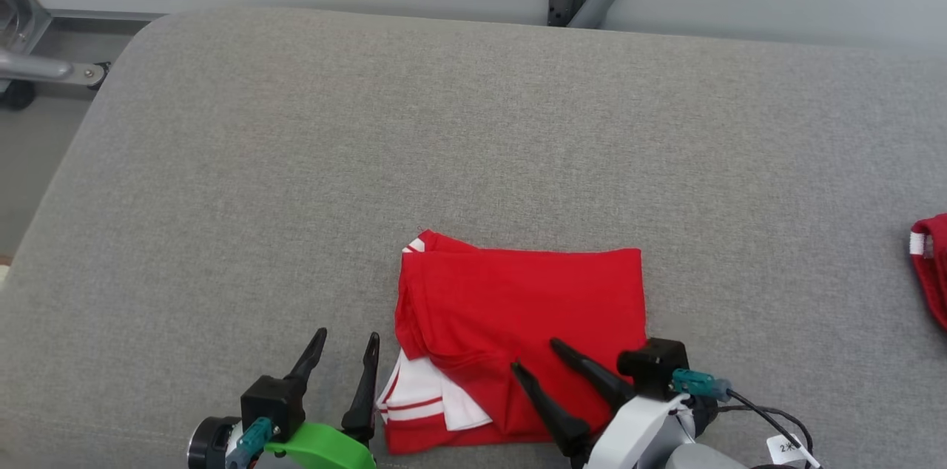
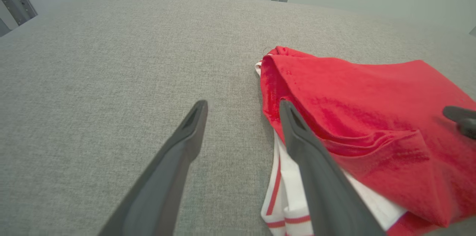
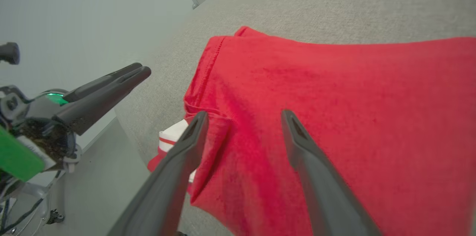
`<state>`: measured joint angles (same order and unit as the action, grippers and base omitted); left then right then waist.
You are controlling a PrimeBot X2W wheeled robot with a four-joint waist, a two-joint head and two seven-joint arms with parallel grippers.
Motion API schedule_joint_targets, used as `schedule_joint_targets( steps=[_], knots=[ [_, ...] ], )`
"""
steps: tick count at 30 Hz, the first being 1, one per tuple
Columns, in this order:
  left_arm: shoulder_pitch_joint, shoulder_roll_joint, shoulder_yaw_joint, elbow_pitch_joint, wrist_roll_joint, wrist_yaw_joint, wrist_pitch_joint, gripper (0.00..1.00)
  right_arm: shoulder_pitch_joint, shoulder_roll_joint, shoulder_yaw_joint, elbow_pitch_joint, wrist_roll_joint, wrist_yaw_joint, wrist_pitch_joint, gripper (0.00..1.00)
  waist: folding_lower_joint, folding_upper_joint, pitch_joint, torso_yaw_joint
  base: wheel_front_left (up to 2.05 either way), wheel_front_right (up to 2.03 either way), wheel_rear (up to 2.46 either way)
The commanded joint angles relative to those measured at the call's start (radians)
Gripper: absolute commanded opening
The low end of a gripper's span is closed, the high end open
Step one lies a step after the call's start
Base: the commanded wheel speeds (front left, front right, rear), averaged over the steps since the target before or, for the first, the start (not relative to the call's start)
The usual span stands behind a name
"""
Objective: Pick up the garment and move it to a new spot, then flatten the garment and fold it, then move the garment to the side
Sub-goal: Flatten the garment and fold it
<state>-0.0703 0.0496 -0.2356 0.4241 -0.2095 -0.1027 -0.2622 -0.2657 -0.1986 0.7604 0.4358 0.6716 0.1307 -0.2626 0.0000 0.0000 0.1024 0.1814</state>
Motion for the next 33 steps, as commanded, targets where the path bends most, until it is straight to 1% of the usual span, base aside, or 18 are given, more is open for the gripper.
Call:
schedule_joint_targets(
  steps=[1,4,9,10,11,12,13,18,21,22,23,26,27,29,31,33],
  knots=[
    [0.001,0.003,-0.003,0.002,-0.01,-0.003,-0.003,1.0,-0.024,-0.017,0.037,0.012,0.033,0.0,-0.003,1.0,0.0,0.0,0.003,0.016,0.0,0.0,0.0],
    [0.001,0.003,-0.007,0.006,-0.013,0.0,-0.003,1.0,-0.059,-0.035,0.123,0.024,0.098,0.0,-0.002,1.0,0.0,0.0,0.006,0.035,0.0,0.0,0.0],
    [0.006,0.003,-0.011,0.008,-0.02,0.005,-0.003,1.0,-0.111,-0.056,0.205,0.054,0.162,0.0,-0.002,1.0,0.0,0.0,0.011,0.062,0.0,0.0,0.0],
    [0.007,0.003,-0.011,0.008,-0.022,0.006,-0.003,1.0,-0.119,-0.057,0.221,0.058,0.17,0.0,-0.003,0.96,0.0,0.0,0.012,0.066,0.0,0.0,0.0],
    [0.008,0.003,-0.012,0.008,-0.024,0.007,-0.003,1.0,-0.127,-0.058,0.238,0.061,0.175,0.0,-0.002,0.49,0.0,0.0,0.013,0.07,0.0,0.0,0.0],
    [0.008,0.003,-0.012,0.008,-0.025,0.009,-0.003,1.0,-0.137,-0.059,0.25,0.062,0.18,0.0,-0.003,0.15,0.0,0.0,0.013,0.072,0.0,0.0,0.0],
    [0.009,0.003,-0.012,0.008,-0.025,0.008,-0.003,1.0,-0.144,-0.059,0.261,0.064,0.187,0.0,-0.002,0.0,0.0,0.0,0.013,0.075,0.0,0.0,0.0],
    [0.011,0.003,-0.014,0.006,-0.03,0.01,-0.003,1.0,-0.178,-0.062,0.335,0.023,0.204,0.0,-0.002,0.0,0.0,0.0,0.013,0.076,0.0,0.0,0.0],
    [0.007,0.003,-0.015,0.006,-0.032,0.01,-0.003,1.0,-0.202,-0.071,0.422,-0.03,0.255,0.0,-0.003,0.0,0.0,0.0,0.012,0.067,0.0,0.0,0.0],
    [0.004,0.003,-0.015,0.006,-0.033,0.011,-0.003,1.0,-0.214,-0.08,0.445,-0.039,0.281,0.0,-0.002,0.33,0.0,0.0,0.012,0.062,0.0,0.0,0.0],
    [0.002,0.003,-0.015,0.006,-0.033,0.011,-0.003,1.0,-0.223,-0.087,0.463,-0.049,0.304,0.0,-0.001,1.0,0.0,0.0,0.011,0.058,0.0,0.0,0.0],
    [0.001,0.003,-0.012,0.005,-0.034,0.014,-0.003,1.0,-0.251,-0.096,0.479,-0.088,0.349,0.0,-0.002,1.0,0.0,0.0,0.009,0.037,0.0,0.0,0.0],
    [0.002,0.003,-0.009,0.005,-0.031,0.016,-0.003,1.0,-0.259,-0.102,0.456,-0.094,0.342,0.0,-0.002,1.0,0.0,0.0,0.007,0.027,0.0,0.0,0.0],
    [0.003,0.003,-0.002,0.004,-0.025,0.018,-0.003,1.0,-0.251,-0.12,0.386,-0.079,0.309,0.0,-0.002,1.0,0.0,0.0,0.002,0.005,0.0,0.0,0.0],
    [0.008,0.003,0.006,0.004,-0.018,0.021,-0.003,1.0,-0.214,-0.112,0.284,-0.064,0.268,0.0,-0.002,1.0,0.0,0.0,-0.007,-0.018,0.0,0.0,0.0],
    [0.01,0.003,0.018,0.003,-0.008,0.024,-0.003,1.0,-0.181,-0.105,0.157,-0.041,0.189,0.0,-0.002,1.0,0.0,0.0,-0.016,-0.042,0.0,0.0,0.0]
  ],
)
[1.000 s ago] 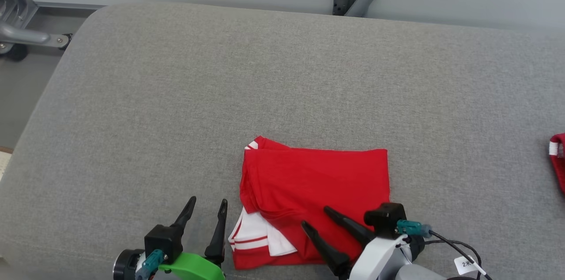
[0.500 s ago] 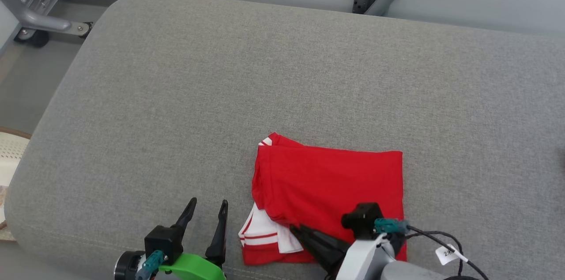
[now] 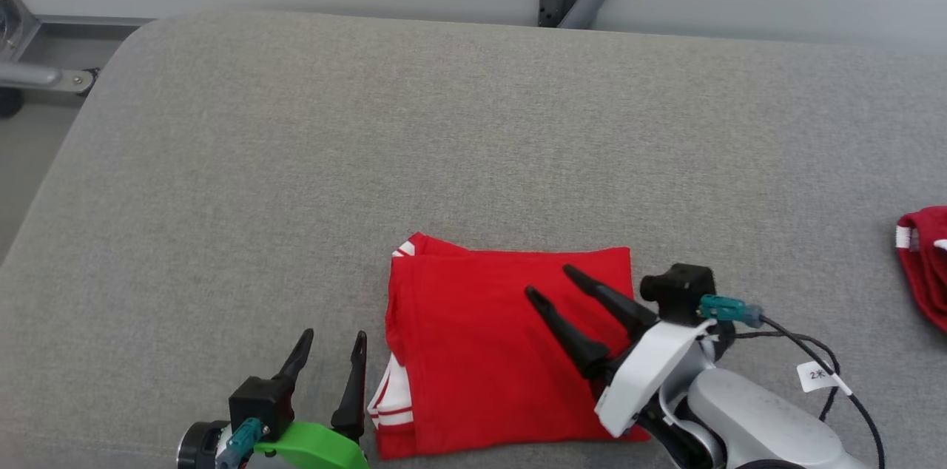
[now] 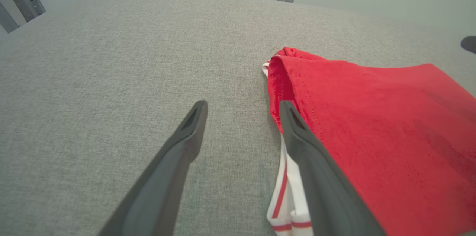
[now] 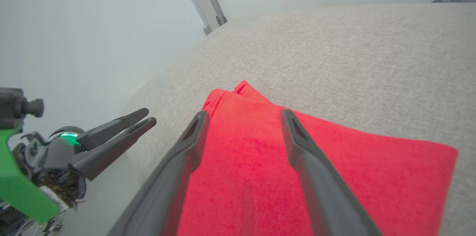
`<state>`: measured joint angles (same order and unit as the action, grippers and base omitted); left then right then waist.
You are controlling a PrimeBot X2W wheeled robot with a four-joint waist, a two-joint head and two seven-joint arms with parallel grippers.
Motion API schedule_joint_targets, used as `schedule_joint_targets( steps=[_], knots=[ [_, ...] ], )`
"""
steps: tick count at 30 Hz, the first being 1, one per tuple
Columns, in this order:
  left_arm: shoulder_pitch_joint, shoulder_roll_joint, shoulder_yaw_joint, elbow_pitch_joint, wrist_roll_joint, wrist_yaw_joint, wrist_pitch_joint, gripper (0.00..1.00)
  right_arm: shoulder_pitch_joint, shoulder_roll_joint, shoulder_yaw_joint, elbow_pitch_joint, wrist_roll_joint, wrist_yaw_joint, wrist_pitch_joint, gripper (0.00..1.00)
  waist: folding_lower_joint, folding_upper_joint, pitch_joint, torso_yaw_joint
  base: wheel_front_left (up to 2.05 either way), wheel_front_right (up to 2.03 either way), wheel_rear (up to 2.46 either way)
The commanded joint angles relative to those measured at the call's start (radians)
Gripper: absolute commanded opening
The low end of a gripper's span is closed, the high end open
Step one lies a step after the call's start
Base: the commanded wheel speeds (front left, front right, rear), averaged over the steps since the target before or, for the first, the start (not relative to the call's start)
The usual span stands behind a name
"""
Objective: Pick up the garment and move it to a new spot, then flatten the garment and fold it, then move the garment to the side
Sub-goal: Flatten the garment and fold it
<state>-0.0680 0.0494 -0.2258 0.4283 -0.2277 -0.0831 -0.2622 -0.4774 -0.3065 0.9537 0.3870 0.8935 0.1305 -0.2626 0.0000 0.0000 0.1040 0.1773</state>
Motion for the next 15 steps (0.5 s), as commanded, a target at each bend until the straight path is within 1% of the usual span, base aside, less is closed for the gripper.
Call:
schedule_joint_targets(
  steps=[1,3,4,7,11,15],
  knots=[
    [0.009,0.003,0.016,-0.001,0.014,0.007,-0.003,1.0,0.052,0.009,-0.098,0.019,-0.073,0.0,-0.002,1.0,0.0,0.0,-0.023,-0.05,0.0,0.0,0.0],
    [0.013,0.003,0.032,-0.004,0.025,0.014,-0.003,1.0,0.084,0.011,-0.2,0.03,-0.205,0.0,-0.002,1.0,0.0,0.0,-0.034,-0.075,0.0,0.0,0.0],
    [0.013,0.003,0.032,-0.004,0.025,0.014,-0.003,1.0,0.084,0.011,-0.2,0.03,-0.205,0.0,-0.002,1.0,0.0,0.0,-0.034,-0.075,0.0,0.0,0.0],
    [0.022,0.003,0.062,-0.004,0.037,0.021,-0.003,1.0,0.162,0.044,-0.365,0.043,-0.338,0.0,-0.002,1.0,0.0,0.0,-0.05,-0.107,0.0,0.0,0.0],
    [0.031,0.003,0.103,0.0,0.054,0.016,-0.003,1.0,0.249,0.097,-0.547,0.038,-0.455,0.0,-0.002,1.0,0.0,0.0,-0.067,-0.139,0.0,0.0,0.0],
    [0.044,0.003,0.145,-0.005,0.068,0.013,-0.003,1.0,0.298,0.142,-0.649,0.024,-0.542,0.0,-0.002,1.0,0.0,0.0,-0.075,-0.169,0.0,0.0,0.0]
  ],
)
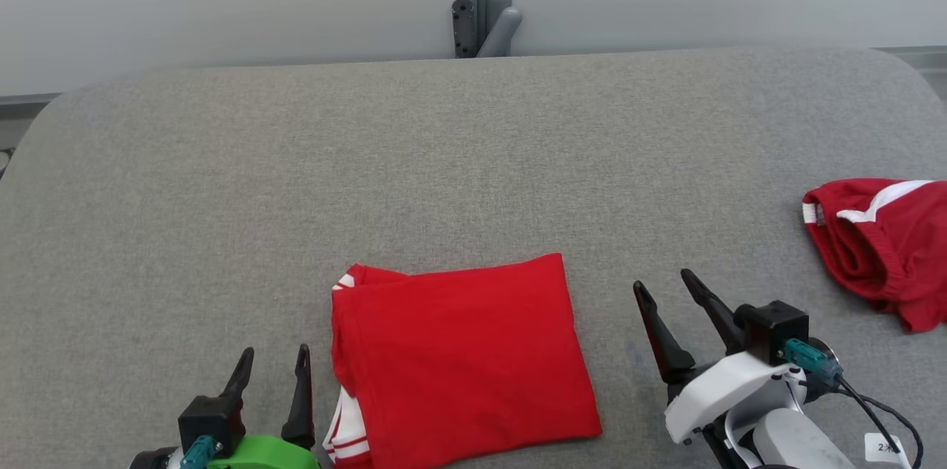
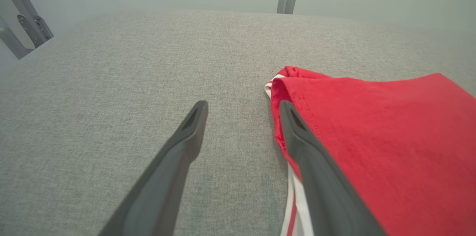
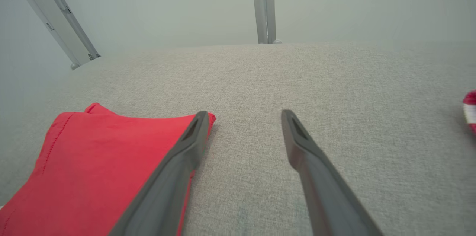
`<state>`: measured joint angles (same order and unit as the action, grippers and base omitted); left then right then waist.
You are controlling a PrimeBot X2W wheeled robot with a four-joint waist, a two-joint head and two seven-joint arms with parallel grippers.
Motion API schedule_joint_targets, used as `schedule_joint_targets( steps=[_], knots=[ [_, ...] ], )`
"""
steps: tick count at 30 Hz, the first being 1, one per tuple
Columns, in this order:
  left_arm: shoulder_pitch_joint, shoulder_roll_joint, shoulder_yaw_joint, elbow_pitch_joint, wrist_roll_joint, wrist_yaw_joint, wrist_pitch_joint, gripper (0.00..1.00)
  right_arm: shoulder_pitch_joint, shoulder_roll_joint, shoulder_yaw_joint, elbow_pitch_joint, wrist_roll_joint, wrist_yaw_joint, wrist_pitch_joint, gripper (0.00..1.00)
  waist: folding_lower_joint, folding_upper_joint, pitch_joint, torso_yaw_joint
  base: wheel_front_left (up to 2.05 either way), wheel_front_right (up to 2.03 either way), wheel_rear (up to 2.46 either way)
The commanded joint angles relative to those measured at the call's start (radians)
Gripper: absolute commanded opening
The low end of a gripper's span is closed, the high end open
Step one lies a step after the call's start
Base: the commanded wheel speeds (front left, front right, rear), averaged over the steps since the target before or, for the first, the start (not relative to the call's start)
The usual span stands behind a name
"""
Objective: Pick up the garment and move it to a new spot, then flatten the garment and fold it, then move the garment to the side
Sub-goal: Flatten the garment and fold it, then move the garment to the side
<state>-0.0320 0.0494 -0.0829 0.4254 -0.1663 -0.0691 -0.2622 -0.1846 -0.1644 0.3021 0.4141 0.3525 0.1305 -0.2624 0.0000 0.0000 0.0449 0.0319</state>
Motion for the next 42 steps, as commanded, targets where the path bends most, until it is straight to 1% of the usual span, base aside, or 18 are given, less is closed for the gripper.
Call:
schedule_joint_targets(
  steps=[1,4,5,11,15,24,29,32,33,39,42],
  knots=[
    [0.014,0.003,0.011,-0.005,0.011,-0.001,-0.003,1.0,0.014,0.009,-0.015,-0.008,-0.024,0.0,-0.003,1.0,0.0,0.0,-0.019,-0.03,0.0,0.0,0.0],
    [0.034,0.003,0.038,-0.005,0.019,-0.004,-0.003,1.0,0.04,0.034,-0.065,-0.016,-0.063,0.0,-0.003,1.0,0.0,0.0,-0.031,-0.048,0.0,0.0,0.0],
    [0.041,0.003,0.05,-0.005,0.021,-0.005,-0.003,1.0,0.055,0.05,-0.099,-0.021,-0.077,0.0,-0.003,1.0,0.0,0.0,-0.037,-0.054,0.0,0.0,0.0],
    [0.055,0.003,0.076,-0.019,0.029,0.0,-0.003,1.0,0.082,0.075,-0.154,-0.033,-0.1,0.0,-0.003,1.0,0.0,0.0,-0.043,-0.067,0.0,0.0,0.0],
    [0.062,0.003,0.087,-0.029,0.028,0.005,-0.003,1.0,0.09,0.083,-0.169,-0.04,-0.108,0.0,-0.003,1.0,0.0,0.0,-0.042,-0.07,0.0,0.0,0.0],
    [0.065,0.003,0.092,-0.048,0.032,0.003,-0.003,1.0,0.088,0.091,-0.169,-0.044,-0.111,0.0,-0.003,1.0,0.0,0.0,-0.03,-0.07,0.0,0.0,0.0],
    [0.035,0.003,0.075,-0.054,0.019,0.004,-0.003,1.0,0.068,0.088,-0.134,-0.038,-0.097,0.0,-0.003,1.0,0.0,0.0,0.008,-0.042,0.0,0.0,0.0],
    [0.025,0.003,0.055,-0.054,0.009,0.008,-0.003,1.0,0.047,0.077,-0.054,-0.01,-0.056,0.0,-0.003,1.0,0.0,0.0,0.039,-0.017,0.0,0.0,0.0],
    [0.025,0.003,0.055,-0.054,0.009,0.008,-0.003,1.0,0.047,0.077,-0.054,-0.01,-0.056,0.0,-0.003,1.0,0.0,0.0,0.039,-0.017,0.0,0.0,0.0],
    [-0.008,0.004,0.011,-0.057,-0.001,0.014,-0.003,1.0,-0.02,0.037,0.108,0.069,0.08,0.0,-0.003,1.0,0.0,0.0,0.098,0.05,0.0,0.0,0.0],
    [-0.026,0.003,-0.006,-0.063,0.0,0.016,-0.003,1.0,-0.06,0.023,0.148,0.136,0.136,0.0,-0.003,1.0,0.0,0.0,0.116,0.083,0.0,0.0,0.0]
  ],
)
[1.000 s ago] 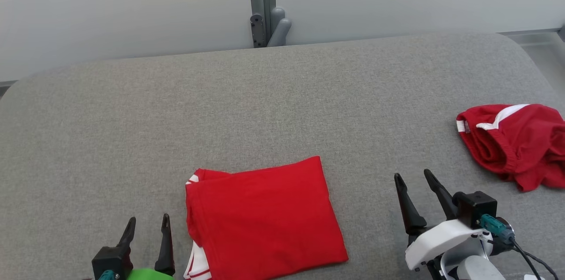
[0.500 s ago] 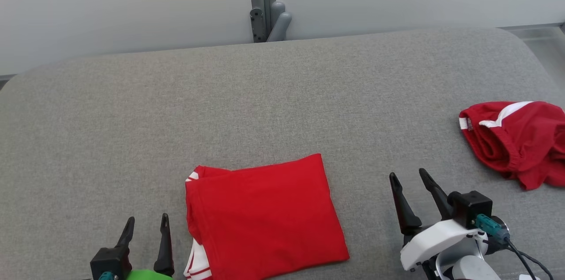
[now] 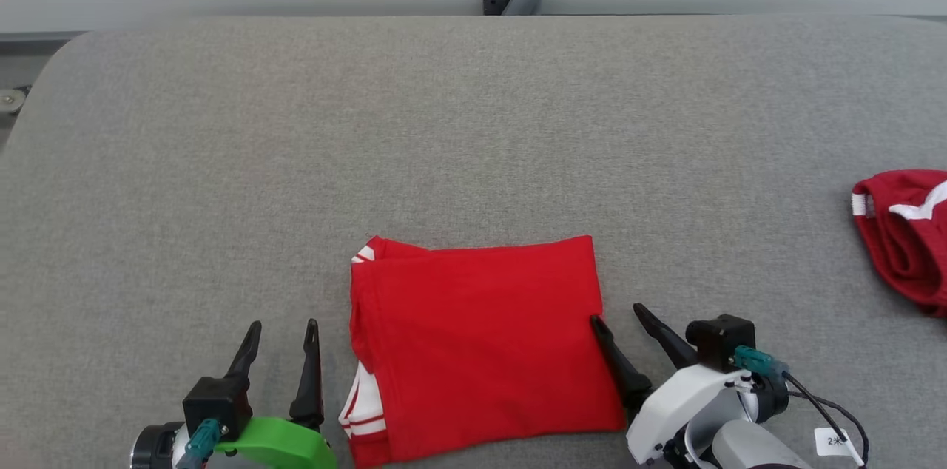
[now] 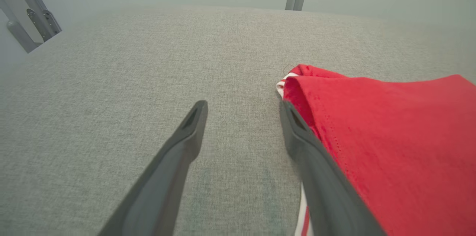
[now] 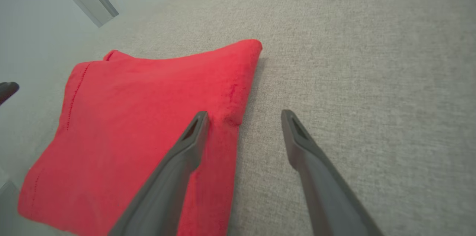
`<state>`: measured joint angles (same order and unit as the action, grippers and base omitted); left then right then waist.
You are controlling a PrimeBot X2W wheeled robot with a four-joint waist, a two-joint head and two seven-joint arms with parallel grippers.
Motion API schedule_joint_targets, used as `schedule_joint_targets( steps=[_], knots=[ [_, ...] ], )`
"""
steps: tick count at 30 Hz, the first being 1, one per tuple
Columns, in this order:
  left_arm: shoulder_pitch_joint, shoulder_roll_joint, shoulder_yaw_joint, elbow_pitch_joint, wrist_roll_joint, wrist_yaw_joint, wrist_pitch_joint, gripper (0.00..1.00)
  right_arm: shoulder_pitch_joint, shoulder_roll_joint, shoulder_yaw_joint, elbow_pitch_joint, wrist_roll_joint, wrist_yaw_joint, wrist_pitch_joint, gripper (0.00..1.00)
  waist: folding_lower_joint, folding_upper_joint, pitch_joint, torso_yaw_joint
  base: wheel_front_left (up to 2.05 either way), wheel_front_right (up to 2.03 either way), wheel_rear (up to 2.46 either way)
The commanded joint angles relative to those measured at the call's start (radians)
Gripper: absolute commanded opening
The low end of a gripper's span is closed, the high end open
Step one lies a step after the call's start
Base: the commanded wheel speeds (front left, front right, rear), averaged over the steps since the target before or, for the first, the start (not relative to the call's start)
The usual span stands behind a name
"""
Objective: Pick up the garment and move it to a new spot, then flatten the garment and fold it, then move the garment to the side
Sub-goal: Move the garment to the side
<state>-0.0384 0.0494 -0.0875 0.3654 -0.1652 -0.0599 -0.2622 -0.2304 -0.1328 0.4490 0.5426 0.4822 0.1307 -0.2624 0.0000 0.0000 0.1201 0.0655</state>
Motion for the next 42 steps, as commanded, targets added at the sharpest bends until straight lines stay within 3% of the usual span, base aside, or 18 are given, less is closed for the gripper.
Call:
schedule_joint_targets(
  steps=[1,7,8,9,10,17,27,28,29,34,42],
  knots=[
    [-0.022,0.003,-0.006,-0.003,-0.002,0.007,-0.003,1.0,-0.027,-0.006,0.014,0.029,0.025,0.0,-0.003,1.0,0.0,0.0,0.045,0.06,0.0,0.0,0.0],
    [-0.03,0.003,-0.025,-0.001,-0.008,0.009,-0.003,1.0,-0.084,-0.007,0.094,0.145,0.097,0.0,0.0,1.0,0.0,0.0,0.061,0.11,0.0,0.0,0.0],
    [-0.029,0.003,-0.025,0.005,-0.013,0.01,-0.003,1.0,-0.091,-0.008,0.11,0.154,0.108,0.0,0.0,0.96,0.0,0.0,0.062,0.114,0.0,0.0,0.0],
    [-0.029,0.003,-0.026,0.006,-0.014,0.009,-0.003,1.0,-0.097,-0.012,0.121,0.159,0.114,0.0,0.001,0.16,0.0,0.0,0.062,0.116,0.0,0.0,0.0],
    [-0.028,0.003,-0.026,0.006,-0.016,0.007,-0.003,1.0,-0.102,-0.016,0.12,0.159,0.123,0.0,0.001,0.0,0.0,0.0,0.063,0.117,0.0,0.0,0.0],
    [-0.025,0.003,-0.017,-0.011,0.014,-0.004,-0.003,1.0,-0.112,-0.034,0.002,0.096,0.072,-0.001,-0.003,0.0,0.0,0.0,0.046,0.051,0.0,0.0,0.0],
    [-0.038,0.003,0.0,0.0,0.064,-0.039,-0.003,1.0,-0.065,0.015,-0.112,0.055,0.005,-0.001,-0.003,0.0,0.0,0.0,0.004,-0.259,0.0,0.0,0.0],
    [-0.038,0.003,0.0,0.0,0.064,-0.039,-0.003,1.0,-0.065,0.015,-0.112,0.055,0.005,-0.001,-0.003,0.0,0.0,0.0,0.004,-0.259,0.0,0.0,0.0],
    [-0.042,0.003,0.002,0.0,0.071,-0.045,-0.003,1.0,-0.057,0.022,-0.12,0.05,0.001,-0.001,-0.003,0.0,0.0,0.0,0.005,-0.329,0.0,0.0,0.0],
    [-0.05,0.012,0.004,0.004,0.081,-0.058,-0.003,1.0,-0.037,0.038,-0.118,0.042,0.001,-0.001,-0.003,0.0,0.0,0.0,0.011,-0.484,0.0,0.0,0.0],
    [-0.065,0.018,-0.022,-0.002,0.09,-0.068,-0.003,1.0,-0.017,0.043,-0.11,0.024,0.009,-0.001,-0.003,0.0,0.0,0.0,0.025,-0.609,0.0,0.0,0.0]
  ],
)
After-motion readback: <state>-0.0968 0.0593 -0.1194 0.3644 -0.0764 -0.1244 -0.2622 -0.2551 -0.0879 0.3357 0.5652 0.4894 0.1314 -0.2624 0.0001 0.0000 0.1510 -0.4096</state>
